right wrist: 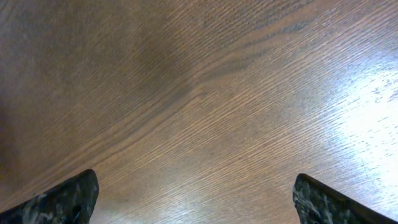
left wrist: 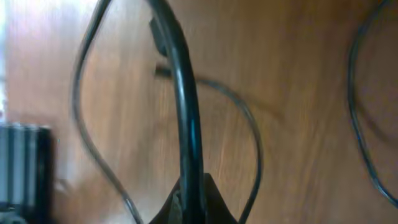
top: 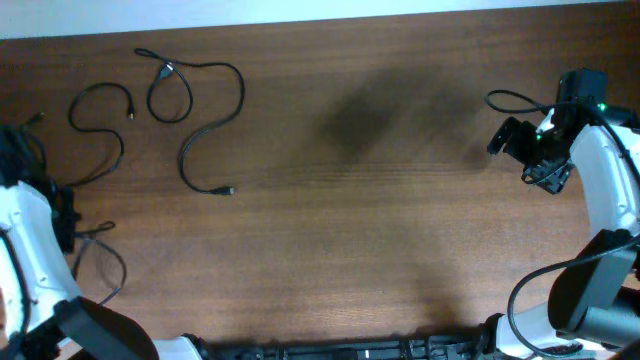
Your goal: Untangle cables
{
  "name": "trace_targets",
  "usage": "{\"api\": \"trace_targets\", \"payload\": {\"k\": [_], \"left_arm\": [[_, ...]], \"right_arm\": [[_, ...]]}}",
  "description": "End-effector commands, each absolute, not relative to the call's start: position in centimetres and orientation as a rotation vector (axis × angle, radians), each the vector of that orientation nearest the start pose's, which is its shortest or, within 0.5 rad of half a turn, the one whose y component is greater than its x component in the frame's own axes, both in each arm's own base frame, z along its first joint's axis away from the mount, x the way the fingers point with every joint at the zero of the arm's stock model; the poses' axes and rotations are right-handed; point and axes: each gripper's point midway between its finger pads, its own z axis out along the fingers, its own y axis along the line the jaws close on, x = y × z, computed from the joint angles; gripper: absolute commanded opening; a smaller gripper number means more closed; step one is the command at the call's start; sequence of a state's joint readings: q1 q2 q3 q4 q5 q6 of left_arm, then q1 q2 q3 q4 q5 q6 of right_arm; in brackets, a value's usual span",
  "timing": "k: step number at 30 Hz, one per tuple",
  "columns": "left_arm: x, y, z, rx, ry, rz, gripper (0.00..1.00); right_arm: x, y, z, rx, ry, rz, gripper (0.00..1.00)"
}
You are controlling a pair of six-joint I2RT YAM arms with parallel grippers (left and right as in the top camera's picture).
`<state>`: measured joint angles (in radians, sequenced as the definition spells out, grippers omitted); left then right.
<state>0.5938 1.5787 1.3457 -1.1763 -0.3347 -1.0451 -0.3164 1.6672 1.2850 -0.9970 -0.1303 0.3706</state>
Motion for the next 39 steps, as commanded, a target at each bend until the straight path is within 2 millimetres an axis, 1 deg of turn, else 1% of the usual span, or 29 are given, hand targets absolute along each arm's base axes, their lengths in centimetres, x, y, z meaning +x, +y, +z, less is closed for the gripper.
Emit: {"api": "trace_targets", "payload": {"k": [1, 4, 5, 6, 7, 8, 9, 10, 11, 15, 17, 20, 21, 22, 23, 24, 25, 27, 29, 30, 31, 32, 33, 34, 36, 38, 39], "left_arm": [[22.3, 22.2, 10.3, -2.222, 1.893, 0.322, 0.00], [22.5, 23.0, 8.1, -2.227, 1.866, 0.318, 0.00], [22.7, 23.2, 7.5, -2.226, 1.858, 0.315, 0.06], [22.9, 23.4, 7.2, -2.222, 1.853, 0.313, 0.15], [23.2, 23.6, 6.8, -2.219, 1.849, 0.310, 0.30], [23.4, 23.8, 6.4, -2.218, 1.848, 0.310, 0.51], [23.5, 23.9, 6.3, -2.218, 1.848, 0.310, 0.69], [23.6, 23.9, 6.1, -2.218, 1.848, 0.310, 0.90], [23.7, 24.0, 6.2, -2.214, 1.843, 0.308, 0.99], [25.5, 24.6, 6.6, -2.175, 1.804, 0.227, 0.99], [27.5, 24.8, 7.6, -2.133, 1.788, 0.121, 0.99], [31.7, 23.8, 10.4, -1.937, 1.909, -0.135, 0.99], [33.9, 22.7, 12.1, -1.776, 1.999, -0.281, 0.99], [35.4, 21.6, 13.6, -1.611, 2.076, -0.384, 0.99], [36.8, 20.6, 15.6, -1.438, 2.119, -0.480, 0.99], [37.8, 19.8, 17.7, -1.302, 2.129, -0.537, 0.99], [38.3, 19.2, 19.5, -1.194, 2.132, -0.560, 0.99], [38.5, 18.3, 22.0, -1.064, 2.128, -0.545, 0.99], [37.9, 17.6, 24.7, -0.957, 2.113, -0.464, 0.99], [37.0, 17.9, 25.5, -0.977, 2.102, -0.383, 0.99], [35.6, 18.5, 26.2, -1.035, 2.085, -0.290, 0.99], [33.7, 19.2, 26.5, -1.147, 2.056, -0.204, 0.99], [31.8, 19.3, 27.0, -1.231, 2.028, -0.143, 0.99], [31.0, 18.8, 27.6, -1.231, 2.026, -0.139, 0.99], [29.9, 17.5, 28.4, -1.196, 2.041, -0.157, 0.99], [30.1, 15.5, 29.8, -1.003, 2.092, -0.148, 0.99], [30.2, 14.5, 30.4, -0.944, 2.098, -0.149, 0.99]], "right_arm": [[33.3, -8.7, 9.9, 0.983, 2.784, 0.184, 0.99], [33.3, -8.7, 9.9, 0.983, 2.784, 0.184, 0.98], [33.3, -8.7, 9.9, 0.983, 2.784, 0.184, 0.99], [33.3, -8.7, 9.9, 0.983, 2.784, 0.184, 0.99], [33.3, -8.7, 9.9, 0.983, 2.784, 0.184, 0.99], [33.3, -8.7, 9.9, 0.983, 2.784, 0.184, 0.99], [33.3, -8.7, 9.9, 0.983, 2.784, 0.184, 0.99], [33.3, -8.7, 9.9, 0.983, 2.784, 0.184, 0.99], [33.3, -8.7, 9.9, 0.983, 2.784, 0.184, 0.99], [33.3, -8.7, 9.9, 0.983, 2.784, 0.184, 0.99], [33.3, -8.7, 9.9, 0.983, 2.784, 0.184, 0.99], [33.3, -8.7, 9.9, 0.983, 2.784, 0.184, 0.99], [33.3, -8.7, 9.9, 0.983, 2.784, 0.184, 0.99], [33.3, -8.7, 9.9, 0.983, 2.784, 0.184, 0.99], [33.3, -8.7, 9.9, 0.983, 2.784, 0.184, 0.99], [33.3, -8.7, 9.9, 0.983, 2.784, 0.184, 0.99], [33.3, -8.7, 9.9, 0.983, 2.784, 0.184, 0.99], [33.3, -8.7, 9.9, 0.983, 2.784, 0.184, 0.99], [33.3, -8.7, 9.9, 0.983, 2.784, 0.184, 0.99], [33.3, -8.7, 9.9, 0.983, 2.784, 0.184, 0.99], [33.3, -8.7, 9.9, 0.983, 2.784, 0.184, 0.99], [33.3, -8.7, 9.9, 0.983, 2.784, 0.184, 0.99], [33.3, -8.7, 9.9, 0.983, 2.784, 0.184, 0.99], [33.3, -8.7, 9.9, 0.983, 2.784, 0.184, 0.99], [33.3, -8.7, 9.9, 0.983, 2.784, 0.184, 0.99], [33.3, -8.7, 9.9, 0.983, 2.784, 0.184, 0.99], [33.3, -8.7, 9.9, 0.983, 2.784, 0.184, 0.99]]}}
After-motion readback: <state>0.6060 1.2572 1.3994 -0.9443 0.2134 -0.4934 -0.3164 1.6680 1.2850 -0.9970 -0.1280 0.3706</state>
